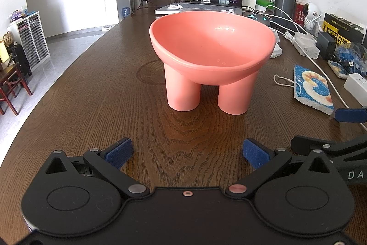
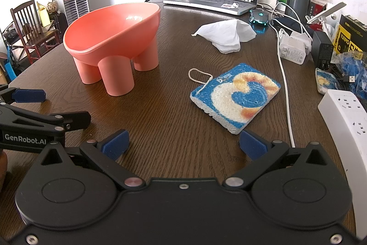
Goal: Clean bowl
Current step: 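Move the right gripper to the pink footed bowl's base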
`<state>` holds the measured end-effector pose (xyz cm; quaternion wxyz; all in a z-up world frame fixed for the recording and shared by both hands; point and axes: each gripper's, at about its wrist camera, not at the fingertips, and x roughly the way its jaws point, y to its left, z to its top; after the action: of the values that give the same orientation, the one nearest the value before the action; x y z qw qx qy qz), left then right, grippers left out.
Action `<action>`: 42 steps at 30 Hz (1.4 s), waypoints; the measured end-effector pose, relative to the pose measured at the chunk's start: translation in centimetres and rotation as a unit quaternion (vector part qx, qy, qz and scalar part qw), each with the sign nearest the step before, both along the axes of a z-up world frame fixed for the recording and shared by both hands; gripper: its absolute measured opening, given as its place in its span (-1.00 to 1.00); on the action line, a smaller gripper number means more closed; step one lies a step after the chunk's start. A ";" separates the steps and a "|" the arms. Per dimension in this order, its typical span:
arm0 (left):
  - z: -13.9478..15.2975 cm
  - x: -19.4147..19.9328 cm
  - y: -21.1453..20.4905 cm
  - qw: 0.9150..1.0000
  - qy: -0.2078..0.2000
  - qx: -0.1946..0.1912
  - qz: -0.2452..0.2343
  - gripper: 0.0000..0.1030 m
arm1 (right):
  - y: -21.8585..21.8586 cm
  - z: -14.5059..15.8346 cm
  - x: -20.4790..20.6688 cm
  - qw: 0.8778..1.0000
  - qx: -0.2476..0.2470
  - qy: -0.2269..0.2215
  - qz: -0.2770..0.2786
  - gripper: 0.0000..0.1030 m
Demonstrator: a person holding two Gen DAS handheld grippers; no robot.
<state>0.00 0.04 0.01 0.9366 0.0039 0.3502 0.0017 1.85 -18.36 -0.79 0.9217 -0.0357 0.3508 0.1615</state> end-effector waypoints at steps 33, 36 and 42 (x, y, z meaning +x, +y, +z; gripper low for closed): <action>4.8 -1.9 3.4 0.993 -0.082 -0.015 -0.078 0.98 | 1.4 0.4 0.2 0.997 0.009 -0.059 0.049 0.99; 6.0 -2.1 3.6 0.993 -0.090 -0.009 -0.077 0.98 | 3.0 1.0 0.9 0.994 0.016 -0.078 0.073 0.99; 6.2 -2.4 3.6 0.994 -0.091 -0.006 -0.066 0.98 | 6.1 1.1 4.3 0.992 0.029 -0.063 0.105 0.98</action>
<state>-2.41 3.65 6.16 0.9626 0.0210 0.2628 -0.0619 6.18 -12.29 0.33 0.9205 -0.0556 0.2818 0.2651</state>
